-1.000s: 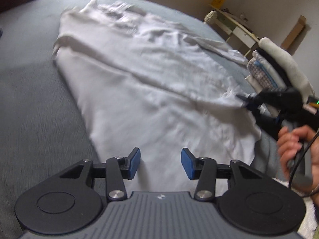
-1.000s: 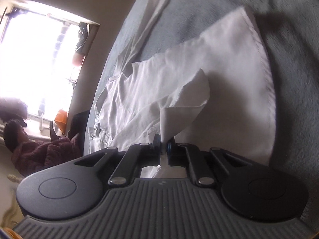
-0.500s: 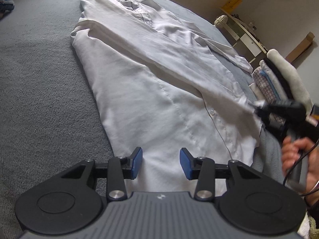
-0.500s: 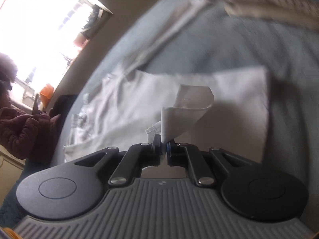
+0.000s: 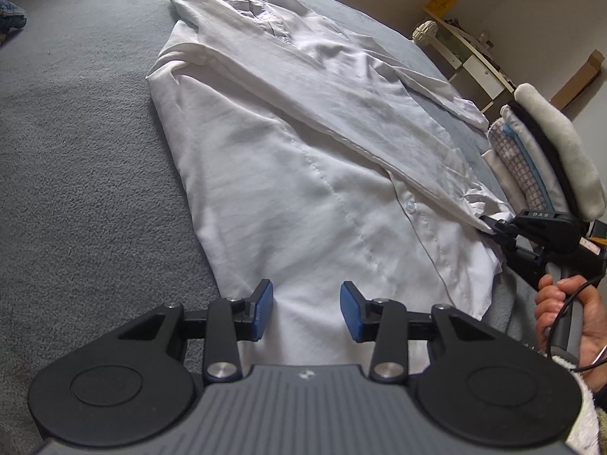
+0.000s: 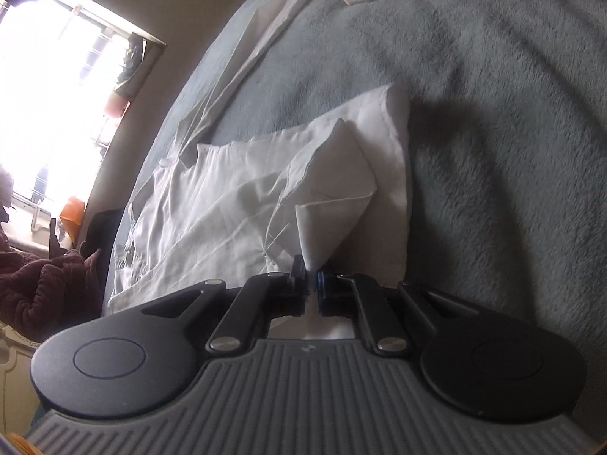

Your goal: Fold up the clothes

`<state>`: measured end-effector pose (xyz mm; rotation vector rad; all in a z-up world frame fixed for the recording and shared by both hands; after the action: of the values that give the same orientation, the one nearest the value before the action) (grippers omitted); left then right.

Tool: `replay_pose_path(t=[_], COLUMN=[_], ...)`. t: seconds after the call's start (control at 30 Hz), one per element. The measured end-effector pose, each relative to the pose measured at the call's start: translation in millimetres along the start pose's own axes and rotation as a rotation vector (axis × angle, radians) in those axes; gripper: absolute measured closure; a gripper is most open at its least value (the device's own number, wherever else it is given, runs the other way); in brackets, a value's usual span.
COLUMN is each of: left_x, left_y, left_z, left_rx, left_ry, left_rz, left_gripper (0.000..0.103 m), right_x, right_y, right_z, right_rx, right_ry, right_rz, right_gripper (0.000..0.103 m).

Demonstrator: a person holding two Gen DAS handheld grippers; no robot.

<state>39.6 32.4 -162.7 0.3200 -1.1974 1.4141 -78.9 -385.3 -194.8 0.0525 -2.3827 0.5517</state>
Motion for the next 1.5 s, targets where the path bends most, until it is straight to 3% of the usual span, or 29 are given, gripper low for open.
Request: replay_pose_path(t=[0.23, 0.4, 0.63, 0.77, 0.87, 0.97, 1.03, 1.17, 1.37, 1.5], left_x=[0, 0, 1, 2, 2, 2, 3, 7, 25, 35], left_y=[0, 0, 1, 1, 2, 3, 4, 3, -4, -22], left_z=[0, 0, 0, 1, 1, 2, 3, 3, -9, -25], left_rx=[0.0, 0.002, 0.001, 0.003, 0.0, -0.003, -0.006, -0.016, 0.009, -0.008], left_ry=[-0.002, -0.002, -0.009, -0.017, -0.026, -0.036, -0.041, -0.049, -0.049, -0.129], left_rz=[-0.005, -0.004, -0.007, -0.007, -0.006, -0.008, -0.01, -0.01, 0.07, 0.155], left_gripper=[0.062, 0.062, 0.062, 0.062, 0.062, 0.062, 0.062, 0.062, 0.06, 0.058], right_x=[4, 32, 60, 60, 50, 36, 31, 45, 41, 15], right_y=[-3, -9, -18, -12, -4, 4, 5, -3, -7, 6], right_z=[14, 25, 37, 26, 13, 9, 16, 14, -57, -132], right_rx=[-0.063, -0.083, -0.1, -0.037, 0.061, 0.158, 0.164, 0.127, 0.33, 0.528], right_ry=[-0.017, -0.026, -0.05, -0.092, -0.146, -0.117, -0.069, -0.148, -0.216, -0.25], right_rz=[-0.028, 0.017, 0.049, -0.03, -0.153, -0.268, -0.285, -0.245, -0.264, -0.268], right_gripper=[0.095, 0.089, 0.089, 0.089, 0.089, 0.089, 0.092, 0.089, 0.088, 0.086])
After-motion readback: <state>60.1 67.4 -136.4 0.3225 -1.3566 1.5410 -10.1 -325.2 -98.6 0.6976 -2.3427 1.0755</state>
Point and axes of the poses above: each gripper's, at about its wrist camera, not at the fingertips, and x roughly against the way its jaws point, z to its right, y to its underside, the point moved 1 cm from there along -x, roughly the way its jaws point
